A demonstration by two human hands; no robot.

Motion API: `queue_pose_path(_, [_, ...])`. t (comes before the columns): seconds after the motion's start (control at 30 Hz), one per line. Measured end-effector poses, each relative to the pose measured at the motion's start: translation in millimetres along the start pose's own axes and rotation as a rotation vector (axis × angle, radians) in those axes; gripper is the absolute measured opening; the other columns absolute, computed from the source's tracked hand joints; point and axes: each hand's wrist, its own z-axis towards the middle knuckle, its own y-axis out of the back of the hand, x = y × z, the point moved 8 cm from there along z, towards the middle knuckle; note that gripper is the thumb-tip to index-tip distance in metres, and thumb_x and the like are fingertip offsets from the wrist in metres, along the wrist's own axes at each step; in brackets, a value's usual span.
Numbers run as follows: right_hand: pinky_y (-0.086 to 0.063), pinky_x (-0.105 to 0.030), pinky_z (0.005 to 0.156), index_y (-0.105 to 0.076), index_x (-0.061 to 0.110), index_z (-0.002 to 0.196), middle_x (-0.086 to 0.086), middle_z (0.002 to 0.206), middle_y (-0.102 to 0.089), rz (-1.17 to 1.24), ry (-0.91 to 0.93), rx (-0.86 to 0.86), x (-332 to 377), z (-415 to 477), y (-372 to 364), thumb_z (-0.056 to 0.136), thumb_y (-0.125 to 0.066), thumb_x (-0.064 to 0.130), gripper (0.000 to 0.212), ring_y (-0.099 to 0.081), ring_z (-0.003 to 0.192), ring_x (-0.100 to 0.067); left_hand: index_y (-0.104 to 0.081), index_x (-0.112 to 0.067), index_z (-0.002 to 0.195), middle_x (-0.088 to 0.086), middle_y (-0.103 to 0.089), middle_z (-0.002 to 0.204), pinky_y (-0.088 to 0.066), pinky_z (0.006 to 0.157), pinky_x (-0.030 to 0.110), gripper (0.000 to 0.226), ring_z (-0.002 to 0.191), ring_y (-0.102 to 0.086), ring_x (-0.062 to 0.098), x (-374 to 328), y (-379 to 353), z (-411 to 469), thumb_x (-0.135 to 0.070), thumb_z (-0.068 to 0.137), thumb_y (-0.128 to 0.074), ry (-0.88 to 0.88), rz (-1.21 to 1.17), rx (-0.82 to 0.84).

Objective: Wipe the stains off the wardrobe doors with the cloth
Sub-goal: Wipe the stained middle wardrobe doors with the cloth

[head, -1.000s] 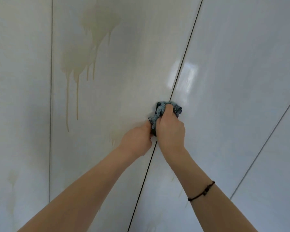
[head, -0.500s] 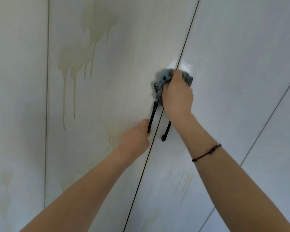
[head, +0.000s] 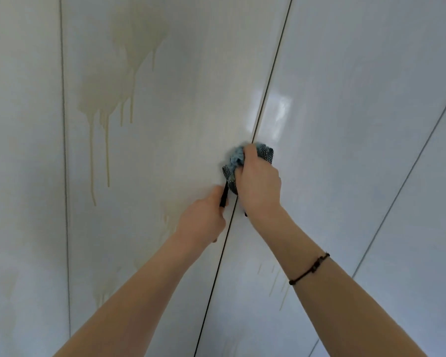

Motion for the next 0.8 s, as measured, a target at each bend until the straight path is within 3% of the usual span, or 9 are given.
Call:
queue_pose_path(0.13, [-0.039,-0.033,0.063,-0.038,0.021,0.145,-0.004,0.097,-0.065,-0.047,0.006,0.169,-2,-52,-36,0.101,-0.045,0.020,0.044,-0.065,0.085,-0.031,-0.043,-0.028,0.129,0.002,-0.068,0.095,-0.059,0.056,0.038,0.037,0.041,-0.064,0.019,-4,7,-4,-0.013,0.096,-0.037,0.011,-0.032,0.053])
queue_pose_path(0.23, [-0.040,-0.034,0.063,-0.040,0.019,0.142,-0.004,0.102,-0.067,-0.013,-0.046,0.156,-10,-66,-42,0.101,-0.045,0.020,0.041,-0.065,0.087,-0.032,-0.044,-0.030,0.126,-0.003,-0.065,0.089,-0.057,0.049,0.034,0.036,0.042,-0.065,0.021,-10,11,-8,-0.015,0.094,-0.038,0.024,-0.052,0.077])
queue_pose_path(0.4, [-0.053,-0.042,0.067,-0.044,0.015,0.128,-0.005,0.096,-0.064,0.133,-0.009,0.190,-7,-79,-42,0.098,-0.051,0.017,0.031,-0.065,0.082,-0.029,-0.043,-0.032,0.120,-0.001,-0.064,0.086,-0.060,0.055,0.037,0.031,0.045,-0.067,0.022,-9,16,-15,-0.016,0.094,-0.035,0.069,-0.033,0.082])
queue_pose_path(0.53, [-0.051,-0.039,0.063,-0.051,0.013,0.119,-0.006,0.092,-0.067,0.166,0.030,0.220,-23,-104,-58,0.099,-0.048,0.013,0.020,-0.063,0.076,-0.026,-0.044,-0.028,0.103,0.003,-0.067,0.091,-0.058,0.063,0.041,0.007,0.061,-0.067,0.024,-12,15,-11,-0.030,0.100,-0.038,0.065,0.001,0.066])
queue_pose_path(0.6, [-0.053,-0.036,0.064,-0.057,0.013,0.110,-0.003,0.087,-0.068,0.131,0.063,0.190,-37,-118,-68,0.098,-0.053,0.014,0.013,-0.064,0.073,-0.022,-0.046,-0.028,0.100,0.000,-0.067,0.093,-0.047,0.065,0.036,0.025,0.074,-0.062,0.023,-14,17,-7,-0.051,0.101,-0.038,0.049,0.039,0.018])
queue_pose_path(0.67, [-0.052,-0.035,0.067,-0.057,0.014,0.103,0.000,0.085,-0.065,0.181,-0.047,0.146,-63,-121,-61,0.099,-0.050,0.013,0.008,-0.061,0.073,-0.019,-0.048,-0.028,0.098,-0.007,-0.062,0.088,-0.038,0.061,0.032,0.037,0.075,-0.059,0.016,-14,21,-6,-0.065,0.093,-0.045,0.034,0.071,-0.022])
queue_pose_path(0.73, [-0.050,-0.035,0.068,-0.055,0.016,0.102,0.001,0.088,-0.062,0.228,-0.227,0.046,-102,-109,-27,0.101,-0.044,0.014,0.011,-0.059,0.076,-0.020,-0.047,-0.027,0.094,-0.011,-0.057,0.081,-0.033,0.055,0.030,0.038,0.070,-0.056,0.011,-14,19,-5,-0.063,0.088,-0.058,0.012,0.055,-0.076])
queue_pose_path(0.8, [-0.047,-0.036,0.067,-0.056,0.017,0.105,0.001,0.088,-0.062,0.202,-0.316,-0.129,-136,-83,22,0.100,-0.044,0.021,0.013,-0.059,0.077,-0.023,-0.044,-0.025,0.090,-0.010,-0.054,0.076,-0.032,0.055,0.032,0.031,0.071,-0.057,0.016,-14,14,-2,-0.049,0.091,-0.063,-0.006,0.034,-0.132])
